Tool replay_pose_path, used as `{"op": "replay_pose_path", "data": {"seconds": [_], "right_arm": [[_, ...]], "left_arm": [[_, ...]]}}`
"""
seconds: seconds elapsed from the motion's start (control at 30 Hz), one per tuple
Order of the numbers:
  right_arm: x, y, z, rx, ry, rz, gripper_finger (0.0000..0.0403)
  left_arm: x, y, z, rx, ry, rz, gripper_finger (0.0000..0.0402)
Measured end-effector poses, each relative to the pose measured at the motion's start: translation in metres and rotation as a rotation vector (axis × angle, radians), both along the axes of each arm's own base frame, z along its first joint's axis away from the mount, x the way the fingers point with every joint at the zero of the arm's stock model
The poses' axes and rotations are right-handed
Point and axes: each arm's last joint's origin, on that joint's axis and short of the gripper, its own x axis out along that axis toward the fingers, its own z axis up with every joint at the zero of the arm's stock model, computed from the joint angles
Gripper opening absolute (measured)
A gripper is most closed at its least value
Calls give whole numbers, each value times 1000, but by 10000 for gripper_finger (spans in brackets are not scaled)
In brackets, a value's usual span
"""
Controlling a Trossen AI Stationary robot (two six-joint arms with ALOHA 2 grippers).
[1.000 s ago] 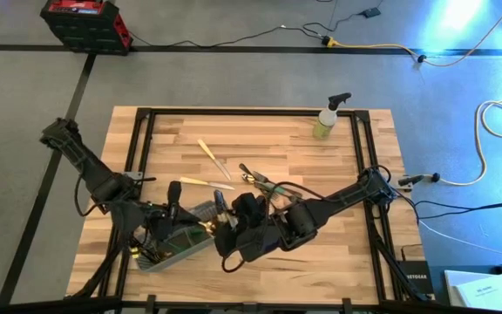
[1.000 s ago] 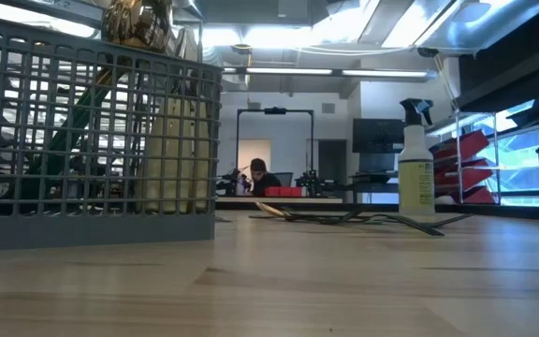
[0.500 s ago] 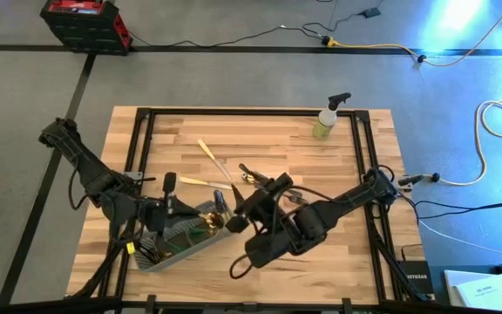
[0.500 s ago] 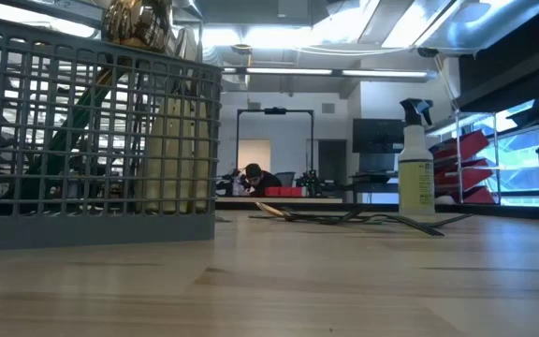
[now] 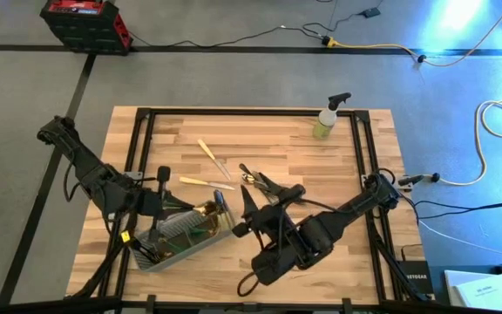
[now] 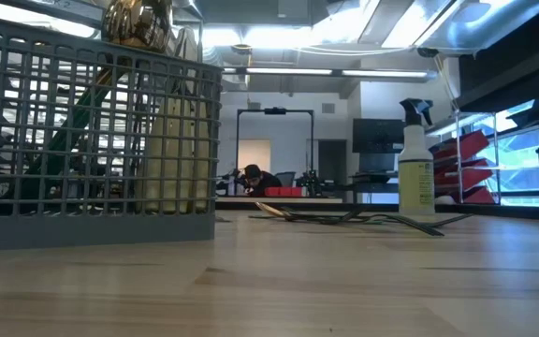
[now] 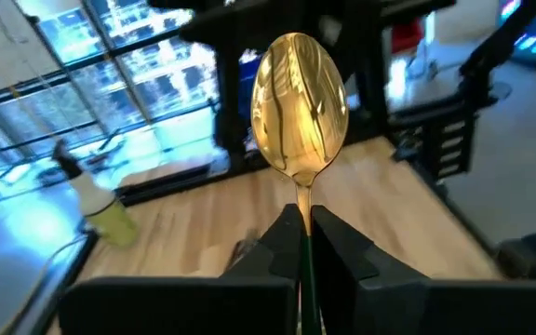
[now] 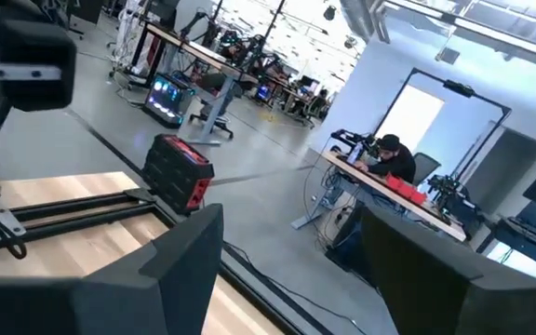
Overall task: Sort silverware
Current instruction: Put the spoon into the silverware tray
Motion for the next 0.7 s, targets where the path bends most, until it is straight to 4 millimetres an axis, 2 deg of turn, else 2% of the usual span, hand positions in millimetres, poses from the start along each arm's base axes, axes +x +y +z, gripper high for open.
{"op": "replay_pose_path", "data": {"seconds": [0.3, 0.5, 0.7], "right_arm": [[-1, 14, -5, 221, 131, 263, 239], [0, 22, -7, 291, 233, 414, 239], [-2, 30, -12, 381, 394, 618, 239]], "left_arm": [[-1, -11, 1, -126, -40, -39, 0], [6, -15, -23, -193, -126, -56, 0], [9, -18, -30, -263, -235, -63, 0]]}}
